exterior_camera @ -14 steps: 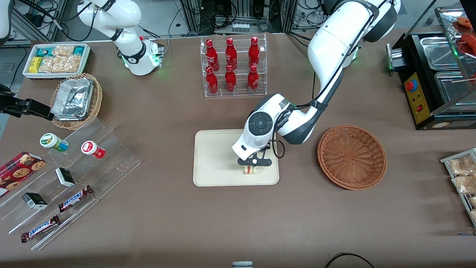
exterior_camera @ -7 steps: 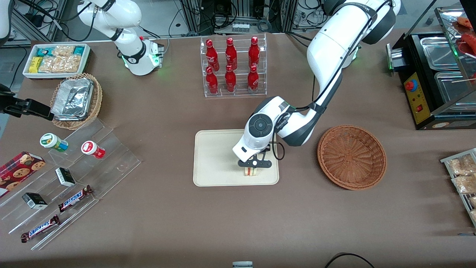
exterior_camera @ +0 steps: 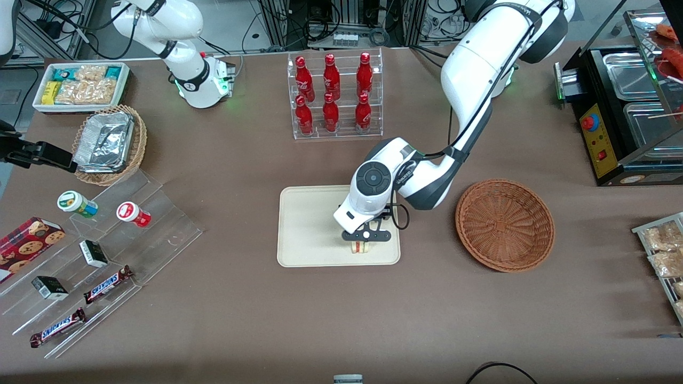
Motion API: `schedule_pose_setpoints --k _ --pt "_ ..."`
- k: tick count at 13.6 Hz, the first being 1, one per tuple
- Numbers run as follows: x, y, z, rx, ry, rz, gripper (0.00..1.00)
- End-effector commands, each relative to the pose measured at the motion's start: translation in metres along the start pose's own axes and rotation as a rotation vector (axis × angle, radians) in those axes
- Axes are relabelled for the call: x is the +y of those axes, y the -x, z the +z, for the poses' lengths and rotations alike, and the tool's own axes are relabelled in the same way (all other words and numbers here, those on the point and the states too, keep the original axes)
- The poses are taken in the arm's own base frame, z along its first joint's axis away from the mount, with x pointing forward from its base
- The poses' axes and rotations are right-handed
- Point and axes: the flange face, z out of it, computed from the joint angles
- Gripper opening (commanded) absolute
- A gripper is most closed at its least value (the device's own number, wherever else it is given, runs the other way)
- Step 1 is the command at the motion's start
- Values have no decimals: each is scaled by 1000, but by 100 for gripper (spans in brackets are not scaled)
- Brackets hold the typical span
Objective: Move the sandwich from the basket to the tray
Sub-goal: 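Open the left gripper, release the sandwich and raise away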
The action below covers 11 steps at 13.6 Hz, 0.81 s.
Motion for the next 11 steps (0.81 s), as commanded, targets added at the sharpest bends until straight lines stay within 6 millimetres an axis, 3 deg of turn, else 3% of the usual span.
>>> schedule_pose_setpoints --k 1,6,8,11 --pt "-10 0 -44 1 -40 -23 100" --pt "-54 -4 -142 -8 -29 -100 100" --pt "-91 -12 -171 -27 -34 -94 100" --pt "-174 -35 -205 -59 -34 -72 100"
